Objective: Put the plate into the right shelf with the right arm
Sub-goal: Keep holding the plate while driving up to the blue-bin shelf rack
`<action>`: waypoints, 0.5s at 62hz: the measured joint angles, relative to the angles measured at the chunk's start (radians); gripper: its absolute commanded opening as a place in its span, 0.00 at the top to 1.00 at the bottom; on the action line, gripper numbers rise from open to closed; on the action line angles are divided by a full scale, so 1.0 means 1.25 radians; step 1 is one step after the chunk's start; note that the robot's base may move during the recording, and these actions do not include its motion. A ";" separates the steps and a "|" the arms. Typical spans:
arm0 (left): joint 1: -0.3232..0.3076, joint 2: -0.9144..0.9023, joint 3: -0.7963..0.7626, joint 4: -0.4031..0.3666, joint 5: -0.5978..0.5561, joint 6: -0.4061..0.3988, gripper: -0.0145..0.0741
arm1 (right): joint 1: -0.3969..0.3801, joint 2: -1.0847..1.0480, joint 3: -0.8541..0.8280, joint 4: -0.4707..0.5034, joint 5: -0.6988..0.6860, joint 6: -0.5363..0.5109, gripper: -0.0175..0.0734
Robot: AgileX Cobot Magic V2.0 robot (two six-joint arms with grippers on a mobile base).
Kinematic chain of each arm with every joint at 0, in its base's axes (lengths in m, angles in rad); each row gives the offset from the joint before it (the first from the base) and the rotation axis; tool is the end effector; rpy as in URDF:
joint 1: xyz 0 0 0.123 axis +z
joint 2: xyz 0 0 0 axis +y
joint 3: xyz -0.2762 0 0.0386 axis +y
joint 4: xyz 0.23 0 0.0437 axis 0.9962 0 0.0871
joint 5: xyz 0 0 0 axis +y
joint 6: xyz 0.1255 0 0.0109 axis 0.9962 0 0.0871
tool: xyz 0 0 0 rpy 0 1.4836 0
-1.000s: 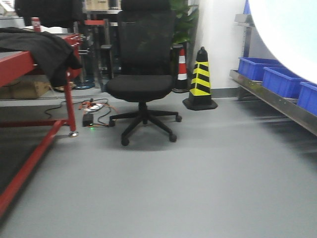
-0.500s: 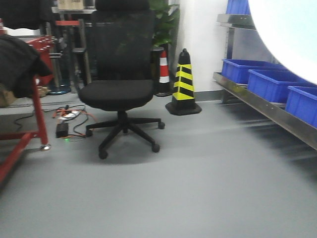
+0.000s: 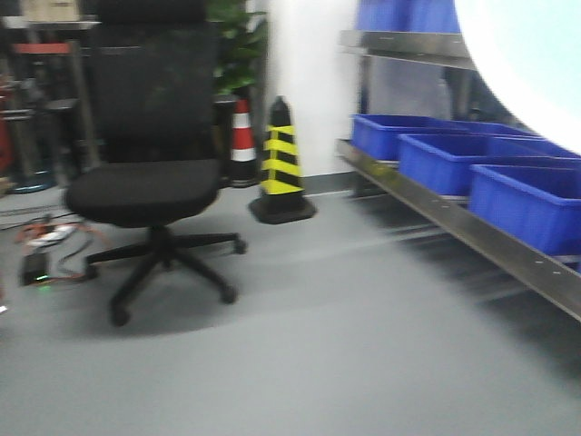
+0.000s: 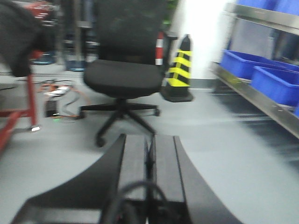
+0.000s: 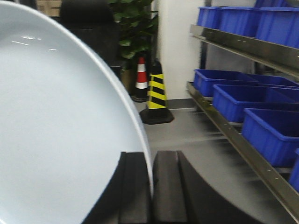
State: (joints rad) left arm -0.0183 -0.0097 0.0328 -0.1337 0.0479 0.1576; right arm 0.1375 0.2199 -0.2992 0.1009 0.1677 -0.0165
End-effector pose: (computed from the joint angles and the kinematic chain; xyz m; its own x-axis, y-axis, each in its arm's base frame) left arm 0.0803 -0.0023 0.1993 0.0172 0.0237 -0.9996 0.0243 0.9994 0.0242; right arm 0.0895 0.0145 0.2826 -0.0131 0.0819 -0.9966 -0.1531 0.9847 0.0829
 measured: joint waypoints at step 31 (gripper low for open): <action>0.000 0.000 0.000 0.000 0.000 0.000 0.98 | 0.000 0.000 0.000 0.000 0.000 0.000 0.75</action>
State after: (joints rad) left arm -0.0183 -0.0097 0.0328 -0.1337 0.0479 0.1576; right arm 0.1375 0.2199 -0.2992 0.1009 0.1677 -0.0165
